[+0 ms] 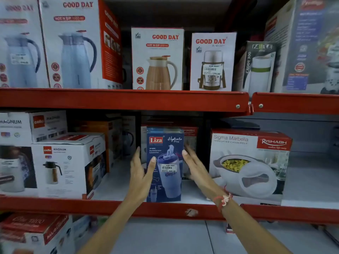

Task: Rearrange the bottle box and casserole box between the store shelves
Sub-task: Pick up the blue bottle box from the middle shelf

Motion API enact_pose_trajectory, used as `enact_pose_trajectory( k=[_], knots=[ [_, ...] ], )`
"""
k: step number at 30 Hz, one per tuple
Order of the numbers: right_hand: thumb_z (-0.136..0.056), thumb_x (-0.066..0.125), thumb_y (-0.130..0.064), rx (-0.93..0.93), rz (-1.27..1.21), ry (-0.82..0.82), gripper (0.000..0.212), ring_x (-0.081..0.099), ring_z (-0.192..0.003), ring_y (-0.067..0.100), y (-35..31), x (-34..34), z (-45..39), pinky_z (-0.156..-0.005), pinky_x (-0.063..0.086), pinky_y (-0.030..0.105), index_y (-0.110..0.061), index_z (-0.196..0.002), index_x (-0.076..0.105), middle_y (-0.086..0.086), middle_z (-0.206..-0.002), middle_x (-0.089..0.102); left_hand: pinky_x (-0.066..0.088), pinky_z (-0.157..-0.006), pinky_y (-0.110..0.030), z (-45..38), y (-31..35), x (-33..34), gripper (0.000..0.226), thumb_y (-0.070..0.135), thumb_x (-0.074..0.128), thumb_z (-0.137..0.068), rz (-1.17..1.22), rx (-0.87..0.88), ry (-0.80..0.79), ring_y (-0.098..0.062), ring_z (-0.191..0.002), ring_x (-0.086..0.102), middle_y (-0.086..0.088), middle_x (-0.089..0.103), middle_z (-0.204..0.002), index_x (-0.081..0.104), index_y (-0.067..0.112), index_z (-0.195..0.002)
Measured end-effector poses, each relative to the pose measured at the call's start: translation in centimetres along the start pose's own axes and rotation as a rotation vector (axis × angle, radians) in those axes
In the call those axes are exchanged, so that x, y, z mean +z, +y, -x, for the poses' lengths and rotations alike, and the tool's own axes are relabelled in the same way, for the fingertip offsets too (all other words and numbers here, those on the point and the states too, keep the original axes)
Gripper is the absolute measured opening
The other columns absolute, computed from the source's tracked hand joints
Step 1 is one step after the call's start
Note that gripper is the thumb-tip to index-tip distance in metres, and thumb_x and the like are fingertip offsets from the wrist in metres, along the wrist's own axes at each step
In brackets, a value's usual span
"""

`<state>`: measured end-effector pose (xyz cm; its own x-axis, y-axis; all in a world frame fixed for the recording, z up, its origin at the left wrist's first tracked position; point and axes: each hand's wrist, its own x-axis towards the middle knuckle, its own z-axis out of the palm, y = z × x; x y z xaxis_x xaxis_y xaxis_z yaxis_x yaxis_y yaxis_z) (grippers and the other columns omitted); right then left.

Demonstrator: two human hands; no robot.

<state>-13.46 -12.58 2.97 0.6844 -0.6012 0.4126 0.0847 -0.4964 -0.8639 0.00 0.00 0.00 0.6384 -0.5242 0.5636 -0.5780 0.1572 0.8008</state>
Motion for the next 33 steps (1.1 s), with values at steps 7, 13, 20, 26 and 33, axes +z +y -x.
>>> enact_pose_trajectory(
  k=[7, 13, 20, 26, 33],
  knots=[
    [-0.091, 0.042, -0.059, 0.136, -0.172, -0.054, 0.014, 0.052, -0.101, -0.007, -0.2, 1.6, 0.0, -0.086, 0.045, 0.022, -0.072, -0.096, 0.043, -0.035, -0.110, 0.053, 0.053, -0.062, -0.008, 0.0, 0.2, -1.2, 0.023, 0.071, 0.029, -0.081, 0.239, -0.220, -0.265, 0.017, -0.091, 0.064, 0.030, 0.060, -0.112, 0.038, 0.082, -0.099],
    [-0.101, 0.045, -0.031, -0.026, -0.125, -0.027, 0.043, 0.052, -0.132, 0.012, -1.9, 0.2, 2.1, -0.107, 0.048, 0.043, -0.068, -0.122, 0.036, -0.012, -0.145, 0.053, 0.058, -0.082, -0.024, 0.0, 1.5, -2.8, 0.059, 0.050, 0.040, -0.087, 0.270, -0.099, -0.321, -0.005, -0.112, 0.065, 0.010, 0.059, -0.134, 0.021, 0.055, -0.143],
    [-0.100, 0.048, -0.027, -0.064, -0.162, -0.014, 0.046, 0.062, -0.113, -0.010, -3.7, -1.3, 6.4, -0.075, 0.056, 0.012, -0.063, -0.128, 0.040, -0.037, -0.123, 0.063, 0.056, -0.078, -0.016, 3.0, 3.8, -3.6, 0.059, 0.046, 0.044, -0.091, 0.313, -0.043, -0.375, 0.005, -0.112, 0.062, 0.019, 0.060, -0.131, 0.023, 0.050, -0.146],
    [-0.095, 0.053, -0.032, -0.074, -0.192, -0.013, 0.052, 0.058, -0.124, -0.003, -3.9, -3.7, 12.7, -0.089, 0.057, 0.022, -0.045, -0.144, 0.043, -0.031, -0.135, 0.060, 0.058, -0.072, -0.019, 8.2, 4.7, -4.7, 0.076, 0.047, 0.067, -0.075, 0.413, -0.081, -0.395, -0.003, -0.113, 0.064, 0.011, 0.068, -0.127, 0.021, 0.073, -0.130],
    [-0.090, 0.053, -0.031, 0.028, -0.195, -0.042, 0.057, 0.062, -0.119, -0.003, -1.8, -5.4, 18.8, -0.089, 0.057, 0.024, -0.047, -0.144, 0.040, -0.031, -0.134, 0.060, 0.062, -0.076, -0.032, 13.3, 3.0, -2.7, 0.085, 0.034, 0.077, -0.074, 0.449, -0.201, -0.524, -0.014, -0.110, 0.069, 0.010, 0.071, -0.122, 0.029, 0.055, -0.141]
  ],
)
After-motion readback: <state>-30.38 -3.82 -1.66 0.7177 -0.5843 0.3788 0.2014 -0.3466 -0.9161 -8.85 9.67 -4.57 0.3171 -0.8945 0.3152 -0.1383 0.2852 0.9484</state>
